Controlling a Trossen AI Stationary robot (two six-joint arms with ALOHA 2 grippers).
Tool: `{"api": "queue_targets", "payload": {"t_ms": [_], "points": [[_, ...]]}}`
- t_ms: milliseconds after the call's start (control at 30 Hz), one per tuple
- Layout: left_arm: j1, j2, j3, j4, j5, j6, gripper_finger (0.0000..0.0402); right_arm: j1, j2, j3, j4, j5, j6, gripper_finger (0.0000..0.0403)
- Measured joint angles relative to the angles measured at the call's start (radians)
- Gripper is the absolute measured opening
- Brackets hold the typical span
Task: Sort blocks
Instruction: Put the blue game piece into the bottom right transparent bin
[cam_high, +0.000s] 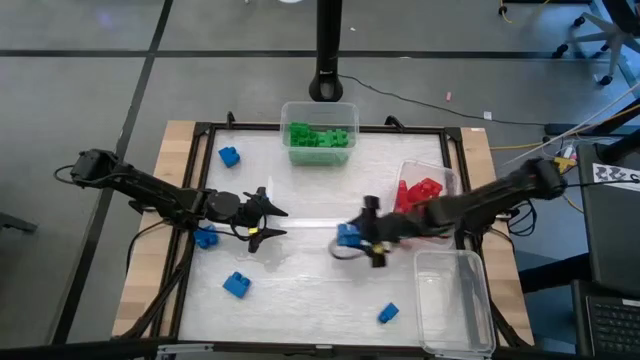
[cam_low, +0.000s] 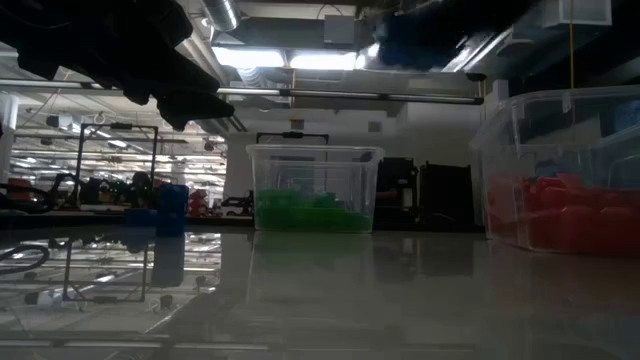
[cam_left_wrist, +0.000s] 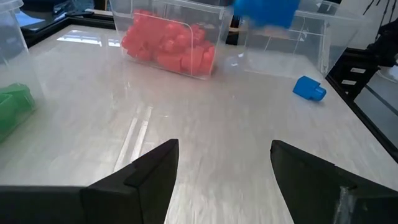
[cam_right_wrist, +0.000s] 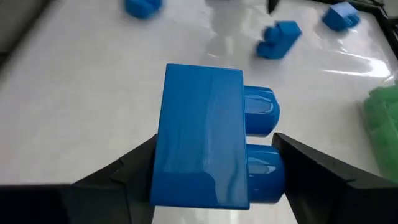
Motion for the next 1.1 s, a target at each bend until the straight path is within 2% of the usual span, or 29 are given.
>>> {"api": "queue_targets", "payload": {"t_ms": [167,300,433,533,633,733,867,1000,1100], "points": [[0.000,0.000,0.000,0.004,0.000,-0.002,0.0244,0.155,-0.195,0.000,-0.209,0.000,0.181,0.0268],[0.000,0.000,0.000,0.006,0.000,-0.003,0.0244,0.309,-0.299,0.000,-0.297,0.007,0.364,0.0276],[0.000,0.000,0.000,0.010,0.000,-0.003,0.0244,0.477,-0.327,0.000,-0.394,0.104,0.558,0.0269],[0.000,0.000,0.000,0.030,0.000,-0.004,0.0244,0.581,-0.322,0.000,-0.536,0.153,0.765,0.0267],[0.000,0.000,0.000,0.043,0.000,-0.004,0.0244,0.667,-0.302,0.000,-0.673,0.164,0.988,0.0275],[0.000,0.000,0.000,0.050,0.000,-0.004,0.0244,0.732,-0.291,0.000,-0.755,0.147,1.137,0.0292],[0.000,0.000,0.000,0.050,0.000,-0.004,0.0244,0.779,-0.291,0.000,-0.795,0.124,1.219,0.0313],[0.000,0.000,0.000,0.050,0.000,-0.003,0.0244,0.781,-0.290,0.000,-0.813,0.101,1.225,0.0324],[0.000,0.000,0.000,0.050,0.000,-0.003,0.0244,0.773,-0.293,0.000,-0.813,0.125,1.204,0.0326]]}}
